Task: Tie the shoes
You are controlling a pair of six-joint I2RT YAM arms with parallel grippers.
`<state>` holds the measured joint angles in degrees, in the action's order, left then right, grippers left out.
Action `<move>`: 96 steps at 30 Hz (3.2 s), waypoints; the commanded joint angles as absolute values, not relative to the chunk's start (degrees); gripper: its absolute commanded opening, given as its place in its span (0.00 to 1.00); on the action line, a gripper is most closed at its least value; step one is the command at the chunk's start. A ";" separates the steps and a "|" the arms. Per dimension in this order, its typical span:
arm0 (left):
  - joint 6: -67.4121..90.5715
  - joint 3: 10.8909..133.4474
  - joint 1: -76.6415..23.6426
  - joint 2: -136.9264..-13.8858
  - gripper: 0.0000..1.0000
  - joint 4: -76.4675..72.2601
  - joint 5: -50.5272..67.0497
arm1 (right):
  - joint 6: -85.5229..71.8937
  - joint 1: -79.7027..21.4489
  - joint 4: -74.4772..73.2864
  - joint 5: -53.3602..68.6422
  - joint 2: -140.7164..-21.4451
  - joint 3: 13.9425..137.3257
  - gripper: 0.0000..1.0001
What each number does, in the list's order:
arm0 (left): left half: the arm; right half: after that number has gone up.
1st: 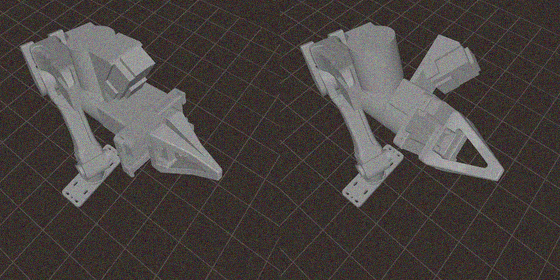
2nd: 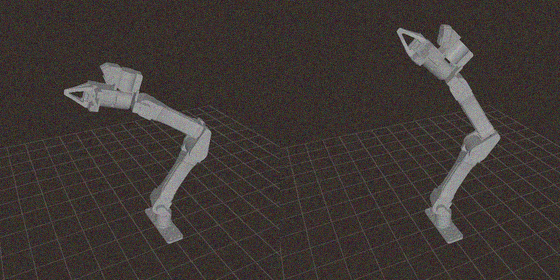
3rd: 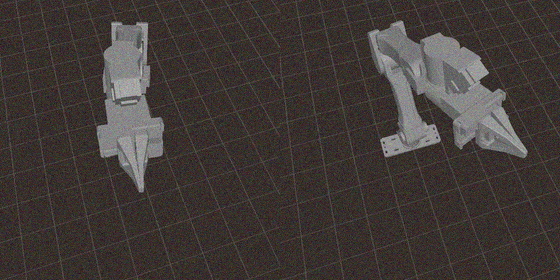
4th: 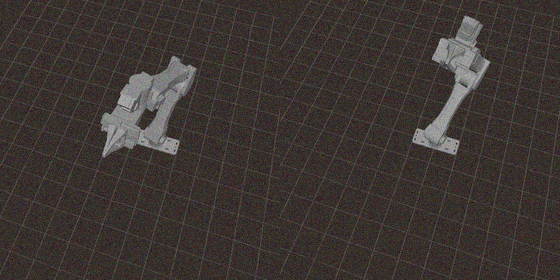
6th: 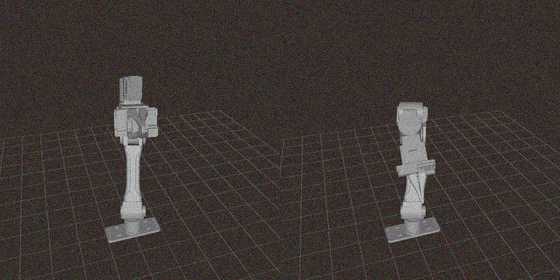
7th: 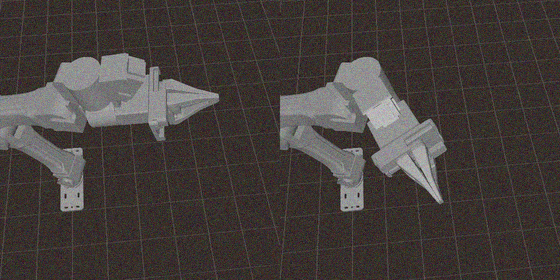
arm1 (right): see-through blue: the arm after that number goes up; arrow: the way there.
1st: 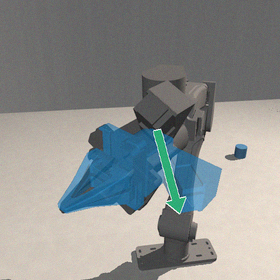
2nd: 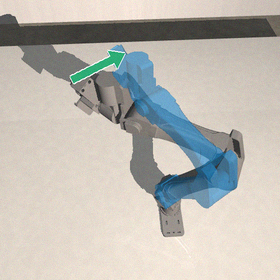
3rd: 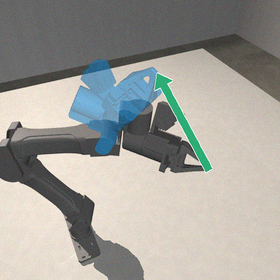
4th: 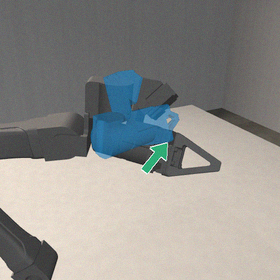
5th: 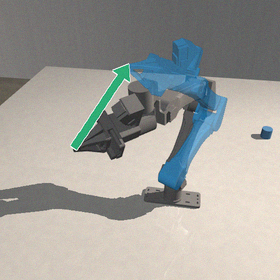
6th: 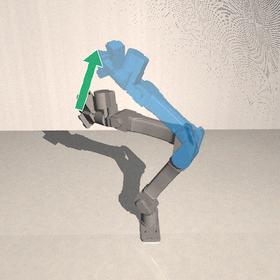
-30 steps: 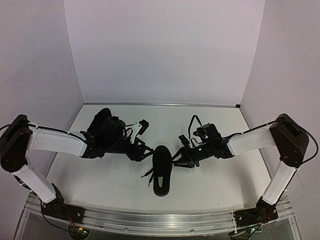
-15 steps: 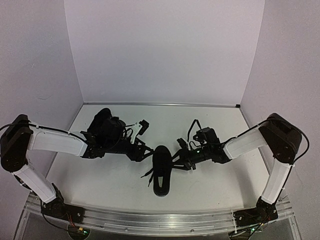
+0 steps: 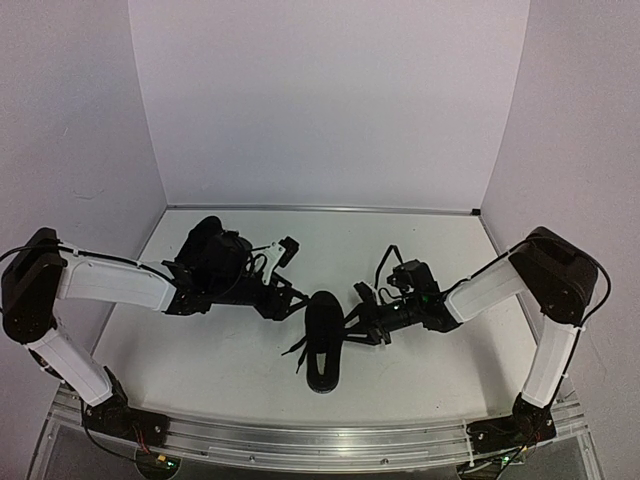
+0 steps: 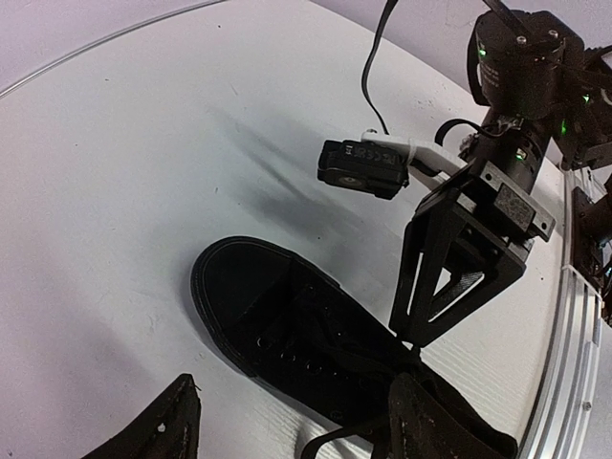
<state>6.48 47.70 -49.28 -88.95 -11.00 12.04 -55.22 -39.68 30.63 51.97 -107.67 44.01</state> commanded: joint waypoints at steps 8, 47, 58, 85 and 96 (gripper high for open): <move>8.20 52.87 -47.68 -92.80 0.67 -11.55 12.41 | -57.92 -40.09 36.65 53.96 -107.90 43.37 0.08; 14.76 62.97 -47.07 -107.86 0.10 -7.02 32.48 | -55.61 -40.17 33.34 51.74 -101.47 41.92 0.00; 16.98 55.04 -45.48 -101.18 0.00 -13.36 22.30 | -51.67 -39.92 23.08 45.90 -95.72 37.71 0.00; 18.86 47.90 -43.59 -98.64 0.00 -16.13 14.63 | -46.86 -35.42 13.70 39.57 -94.47 33.96 0.00; 20.14 46.43 -44.98 -96.66 0.00 -19.37 22.80 | -41.74 -33.84 9.21 41.88 -96.66 42.17 0.00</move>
